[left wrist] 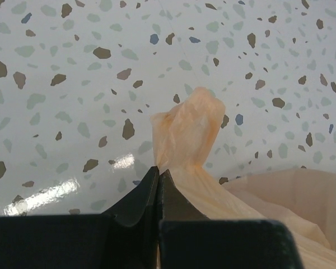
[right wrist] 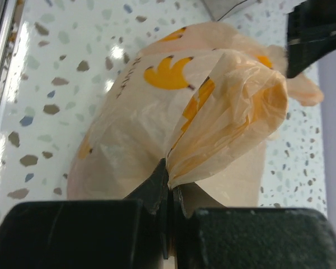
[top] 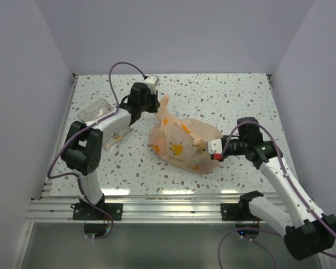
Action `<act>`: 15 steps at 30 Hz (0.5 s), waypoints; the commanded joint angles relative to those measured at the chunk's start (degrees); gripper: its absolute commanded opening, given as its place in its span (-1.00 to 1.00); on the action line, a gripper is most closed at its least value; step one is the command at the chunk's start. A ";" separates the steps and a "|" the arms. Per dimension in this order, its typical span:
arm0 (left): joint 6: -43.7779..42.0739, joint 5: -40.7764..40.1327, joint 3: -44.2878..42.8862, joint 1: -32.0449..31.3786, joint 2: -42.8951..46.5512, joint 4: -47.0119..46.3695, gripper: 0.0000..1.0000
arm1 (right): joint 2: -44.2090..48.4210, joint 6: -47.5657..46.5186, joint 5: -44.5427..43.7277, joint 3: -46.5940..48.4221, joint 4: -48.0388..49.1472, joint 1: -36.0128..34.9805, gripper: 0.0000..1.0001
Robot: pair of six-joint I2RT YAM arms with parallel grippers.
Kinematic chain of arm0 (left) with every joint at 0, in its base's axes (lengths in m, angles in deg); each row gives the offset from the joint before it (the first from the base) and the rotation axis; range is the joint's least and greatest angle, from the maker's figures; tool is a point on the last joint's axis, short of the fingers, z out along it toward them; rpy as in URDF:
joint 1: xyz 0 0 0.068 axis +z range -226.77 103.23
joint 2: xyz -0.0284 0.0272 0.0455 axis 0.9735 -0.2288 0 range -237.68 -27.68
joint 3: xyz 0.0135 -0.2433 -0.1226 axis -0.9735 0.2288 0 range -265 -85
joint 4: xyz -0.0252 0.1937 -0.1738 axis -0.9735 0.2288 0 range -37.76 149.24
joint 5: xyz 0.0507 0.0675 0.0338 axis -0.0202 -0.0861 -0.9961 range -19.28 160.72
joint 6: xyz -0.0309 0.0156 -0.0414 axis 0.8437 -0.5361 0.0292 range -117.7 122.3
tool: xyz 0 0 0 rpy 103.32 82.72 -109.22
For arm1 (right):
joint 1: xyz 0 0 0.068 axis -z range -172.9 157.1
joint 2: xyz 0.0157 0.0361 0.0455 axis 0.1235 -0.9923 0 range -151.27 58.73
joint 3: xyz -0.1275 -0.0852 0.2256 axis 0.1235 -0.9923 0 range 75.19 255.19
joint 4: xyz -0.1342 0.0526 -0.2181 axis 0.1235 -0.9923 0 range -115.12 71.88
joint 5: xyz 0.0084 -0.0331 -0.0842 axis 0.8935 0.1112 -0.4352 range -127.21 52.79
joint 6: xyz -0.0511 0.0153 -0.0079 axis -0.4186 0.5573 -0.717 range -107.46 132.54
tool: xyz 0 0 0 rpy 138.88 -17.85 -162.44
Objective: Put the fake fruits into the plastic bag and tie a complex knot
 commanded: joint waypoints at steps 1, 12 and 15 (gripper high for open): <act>-2.20 -3.88 -3.18 1.16 -3.08 -2.67 -1.00 | 0.41 -11.64 -0.79 -4.41 -7.36 -1.98 -1.00; -2.99 -3.88 -5.03 1.16 -8.53 -0.73 -1.00 | -4.59 -12.26 -4.57 -12.60 -3.14 -9.73 -1.00; -3.34 -3.88 -5.47 1.16 -9.41 -0.65 -1.00 | -5.30 -13.76 -5.54 -13.12 -4.19 -9.81 -1.00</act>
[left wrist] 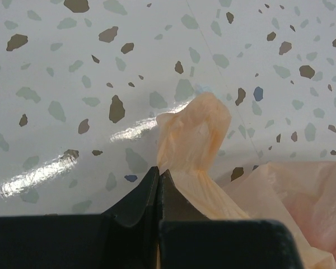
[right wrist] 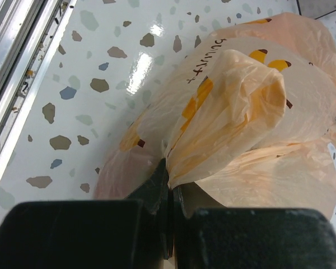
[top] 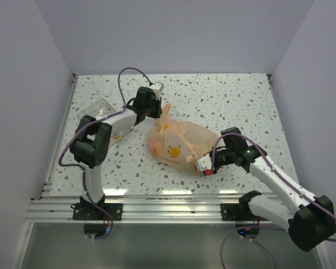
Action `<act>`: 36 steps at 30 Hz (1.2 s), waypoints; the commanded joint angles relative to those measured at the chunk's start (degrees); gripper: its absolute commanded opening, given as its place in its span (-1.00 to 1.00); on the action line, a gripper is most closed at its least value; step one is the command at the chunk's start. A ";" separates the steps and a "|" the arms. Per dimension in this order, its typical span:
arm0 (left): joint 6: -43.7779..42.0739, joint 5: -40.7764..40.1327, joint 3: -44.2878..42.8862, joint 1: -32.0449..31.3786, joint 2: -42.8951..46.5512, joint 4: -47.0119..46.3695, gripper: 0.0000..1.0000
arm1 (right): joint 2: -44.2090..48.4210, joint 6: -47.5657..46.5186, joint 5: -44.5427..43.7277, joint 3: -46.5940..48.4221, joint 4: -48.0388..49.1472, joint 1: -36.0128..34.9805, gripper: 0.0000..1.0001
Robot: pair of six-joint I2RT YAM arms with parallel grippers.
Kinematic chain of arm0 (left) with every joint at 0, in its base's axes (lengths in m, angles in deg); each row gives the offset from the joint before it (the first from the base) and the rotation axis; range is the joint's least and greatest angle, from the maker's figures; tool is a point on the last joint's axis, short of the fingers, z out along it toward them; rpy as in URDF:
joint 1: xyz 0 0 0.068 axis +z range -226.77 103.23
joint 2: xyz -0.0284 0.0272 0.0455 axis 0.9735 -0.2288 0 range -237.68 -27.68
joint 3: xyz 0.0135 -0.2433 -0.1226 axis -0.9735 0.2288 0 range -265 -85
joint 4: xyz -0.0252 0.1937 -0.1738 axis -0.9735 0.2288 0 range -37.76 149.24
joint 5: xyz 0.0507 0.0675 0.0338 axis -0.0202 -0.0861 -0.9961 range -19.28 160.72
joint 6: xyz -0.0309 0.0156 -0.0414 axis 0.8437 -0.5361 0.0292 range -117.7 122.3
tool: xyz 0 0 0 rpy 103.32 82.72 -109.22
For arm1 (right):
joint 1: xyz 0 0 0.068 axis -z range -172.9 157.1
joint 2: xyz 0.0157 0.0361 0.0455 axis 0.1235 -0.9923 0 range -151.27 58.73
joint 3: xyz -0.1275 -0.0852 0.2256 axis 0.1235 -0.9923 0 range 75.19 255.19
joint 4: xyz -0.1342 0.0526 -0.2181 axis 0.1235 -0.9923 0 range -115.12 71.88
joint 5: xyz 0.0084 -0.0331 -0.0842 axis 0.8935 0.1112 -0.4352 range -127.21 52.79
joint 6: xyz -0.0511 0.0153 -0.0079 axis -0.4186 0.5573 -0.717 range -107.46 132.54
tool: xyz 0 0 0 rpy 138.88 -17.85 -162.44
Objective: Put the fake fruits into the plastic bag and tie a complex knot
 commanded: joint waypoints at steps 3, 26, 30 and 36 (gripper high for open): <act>-2.75 -5.56 -3.97 1.88 -2.23 -1.91 -1.00 | -1.19 -3.42 -1.11 -2.57 -7.71 -0.57 -1.00; -16.46 37.58 6.13 -5.67 26.33 -9.21 -1.00 | -17.89 28.03 -1.73 33.02 -12.64 -0.57 -1.00; -19.10 40.13 9.56 -7.87 27.82 -6.92 -1.00 | -18.86 30.23 -0.23 33.46 -10.45 -0.57 -1.00; -20.07 45.41 10.27 -9.11 27.56 -5.51 -1.00 | -18.95 31.11 -0.32 32.23 -8.78 -0.57 -0.96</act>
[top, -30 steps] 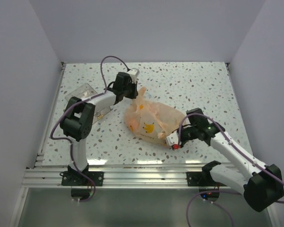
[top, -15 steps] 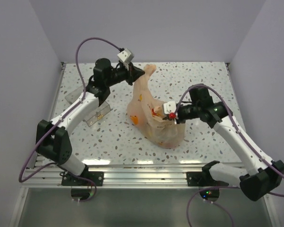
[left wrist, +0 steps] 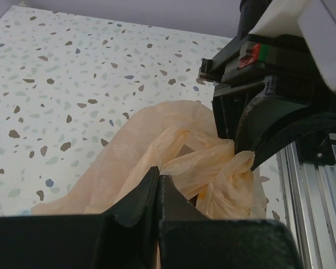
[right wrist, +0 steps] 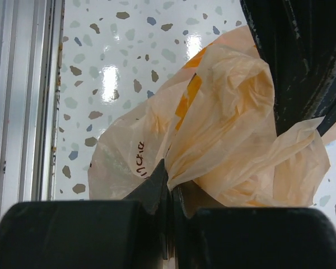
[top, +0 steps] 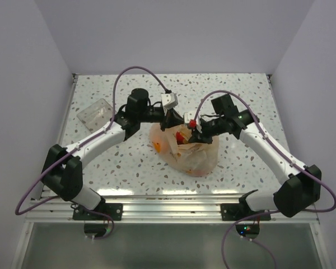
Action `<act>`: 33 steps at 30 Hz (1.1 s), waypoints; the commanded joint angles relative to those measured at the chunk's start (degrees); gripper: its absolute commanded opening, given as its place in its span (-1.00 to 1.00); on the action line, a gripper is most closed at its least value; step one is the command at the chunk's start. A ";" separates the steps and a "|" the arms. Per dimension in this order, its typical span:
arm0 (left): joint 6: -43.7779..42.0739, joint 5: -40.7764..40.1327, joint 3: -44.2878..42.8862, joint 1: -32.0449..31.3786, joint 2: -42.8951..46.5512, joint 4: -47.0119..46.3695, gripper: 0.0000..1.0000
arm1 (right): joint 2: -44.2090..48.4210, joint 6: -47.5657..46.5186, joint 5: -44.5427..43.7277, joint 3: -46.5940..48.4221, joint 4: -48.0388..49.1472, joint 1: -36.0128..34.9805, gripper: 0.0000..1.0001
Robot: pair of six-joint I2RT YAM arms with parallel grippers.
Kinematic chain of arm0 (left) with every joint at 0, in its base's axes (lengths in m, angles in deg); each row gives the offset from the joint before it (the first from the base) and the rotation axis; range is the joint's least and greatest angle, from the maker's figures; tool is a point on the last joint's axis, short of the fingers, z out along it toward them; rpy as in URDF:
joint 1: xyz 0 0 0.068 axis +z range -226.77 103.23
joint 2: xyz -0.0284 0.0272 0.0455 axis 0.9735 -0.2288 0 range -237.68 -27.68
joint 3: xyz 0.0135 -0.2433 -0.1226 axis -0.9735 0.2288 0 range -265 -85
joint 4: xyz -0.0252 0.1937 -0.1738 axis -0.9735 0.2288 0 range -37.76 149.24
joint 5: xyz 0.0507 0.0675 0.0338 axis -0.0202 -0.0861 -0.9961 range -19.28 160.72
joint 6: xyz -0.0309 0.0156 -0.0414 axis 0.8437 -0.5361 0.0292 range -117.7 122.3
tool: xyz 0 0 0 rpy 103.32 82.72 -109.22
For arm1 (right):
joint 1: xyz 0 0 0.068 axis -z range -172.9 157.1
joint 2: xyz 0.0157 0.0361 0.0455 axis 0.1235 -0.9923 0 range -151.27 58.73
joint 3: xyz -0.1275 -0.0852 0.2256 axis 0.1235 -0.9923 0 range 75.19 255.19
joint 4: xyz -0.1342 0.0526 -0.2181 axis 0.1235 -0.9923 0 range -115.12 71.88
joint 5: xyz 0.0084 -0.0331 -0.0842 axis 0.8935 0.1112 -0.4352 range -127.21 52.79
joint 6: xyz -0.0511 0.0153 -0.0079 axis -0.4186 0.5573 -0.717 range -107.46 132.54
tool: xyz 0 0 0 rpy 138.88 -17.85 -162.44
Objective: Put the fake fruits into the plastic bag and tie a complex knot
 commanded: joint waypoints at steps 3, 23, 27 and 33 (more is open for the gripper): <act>-1.51 8.51 0.89 -0.54 2.25 -1.87 -1.00 | 0.94 1.58 1.15 1.04 1.37 -0.22 -0.84; 43.58 12.91 7.23 4.74 -3.37 -39.67 -1.00 | 7.36 7.56 2.38 -6.96 15.60 -0.13 -0.97; 48.03 15.27 8.19 4.03 -4.78 -46.13 -1.00 | 6.57 7.91 2.47 -6.96 17.62 -0.04 -0.86; 54.67 17.31 9.51 3.68 -7.24 -52.86 -1.00 | 6.30 10.89 2.03 -8.10 21.23 -0.04 -0.65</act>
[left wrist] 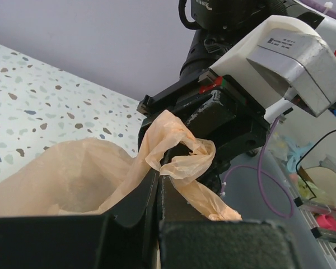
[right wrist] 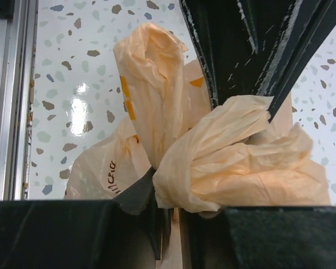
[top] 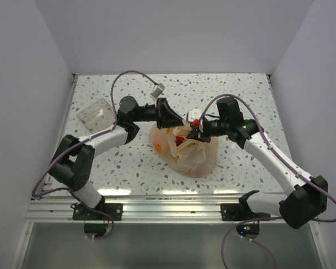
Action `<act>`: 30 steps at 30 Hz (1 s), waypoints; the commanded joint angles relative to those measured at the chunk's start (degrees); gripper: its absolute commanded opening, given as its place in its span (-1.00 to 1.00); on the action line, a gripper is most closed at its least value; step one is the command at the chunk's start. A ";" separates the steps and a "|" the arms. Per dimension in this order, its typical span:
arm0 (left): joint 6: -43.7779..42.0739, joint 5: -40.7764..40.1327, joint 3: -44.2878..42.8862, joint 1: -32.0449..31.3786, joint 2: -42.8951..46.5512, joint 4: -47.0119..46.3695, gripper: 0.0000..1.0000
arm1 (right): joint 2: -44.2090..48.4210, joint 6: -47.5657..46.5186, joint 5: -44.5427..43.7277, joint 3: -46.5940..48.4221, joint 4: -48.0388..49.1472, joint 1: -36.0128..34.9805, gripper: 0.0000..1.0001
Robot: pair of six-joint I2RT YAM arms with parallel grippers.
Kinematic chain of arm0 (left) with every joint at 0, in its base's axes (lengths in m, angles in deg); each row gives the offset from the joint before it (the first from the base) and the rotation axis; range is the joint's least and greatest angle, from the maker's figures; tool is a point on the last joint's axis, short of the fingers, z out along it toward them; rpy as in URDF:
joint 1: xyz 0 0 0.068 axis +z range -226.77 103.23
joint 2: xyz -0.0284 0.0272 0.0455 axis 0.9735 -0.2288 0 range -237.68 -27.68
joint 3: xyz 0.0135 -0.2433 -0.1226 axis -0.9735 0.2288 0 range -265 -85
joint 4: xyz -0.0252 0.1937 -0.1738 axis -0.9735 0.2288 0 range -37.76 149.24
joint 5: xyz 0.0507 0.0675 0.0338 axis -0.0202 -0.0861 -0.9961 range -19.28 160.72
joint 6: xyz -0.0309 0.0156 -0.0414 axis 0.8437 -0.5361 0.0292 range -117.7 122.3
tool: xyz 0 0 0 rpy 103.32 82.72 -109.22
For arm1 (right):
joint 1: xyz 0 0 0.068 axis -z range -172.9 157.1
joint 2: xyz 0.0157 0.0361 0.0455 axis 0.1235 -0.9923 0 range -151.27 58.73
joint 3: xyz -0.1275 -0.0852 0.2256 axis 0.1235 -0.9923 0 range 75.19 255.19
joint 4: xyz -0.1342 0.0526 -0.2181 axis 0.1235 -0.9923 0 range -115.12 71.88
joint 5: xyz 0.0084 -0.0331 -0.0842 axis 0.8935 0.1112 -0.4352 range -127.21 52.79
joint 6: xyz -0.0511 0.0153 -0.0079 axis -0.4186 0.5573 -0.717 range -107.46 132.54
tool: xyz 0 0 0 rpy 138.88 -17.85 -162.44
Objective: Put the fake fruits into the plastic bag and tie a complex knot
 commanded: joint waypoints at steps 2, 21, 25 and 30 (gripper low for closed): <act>1.96 2.22 0.16 -0.21 -1.27 -2.94 -1.00 | -0.39 2.74 2.00 -0.50 5.21 -0.09 -0.48; -5.70 6.35 -4.94 -1.97 -5.58 7.35 -1.00 | -1.44 6.44 0.07 0.03 8.38 0.00 -0.14; -6.84 5.92 -4.15 -1.88 -3.83 6.65 -1.00 | -1.53 5.12 -0.02 0.38 6.54 0.00 -0.64; -15.78 3.81 -5.47 -1.10 -0.58 17.16 -0.66 | -1.18 3.10 -0.36 0.73 4.17 0.00 -1.00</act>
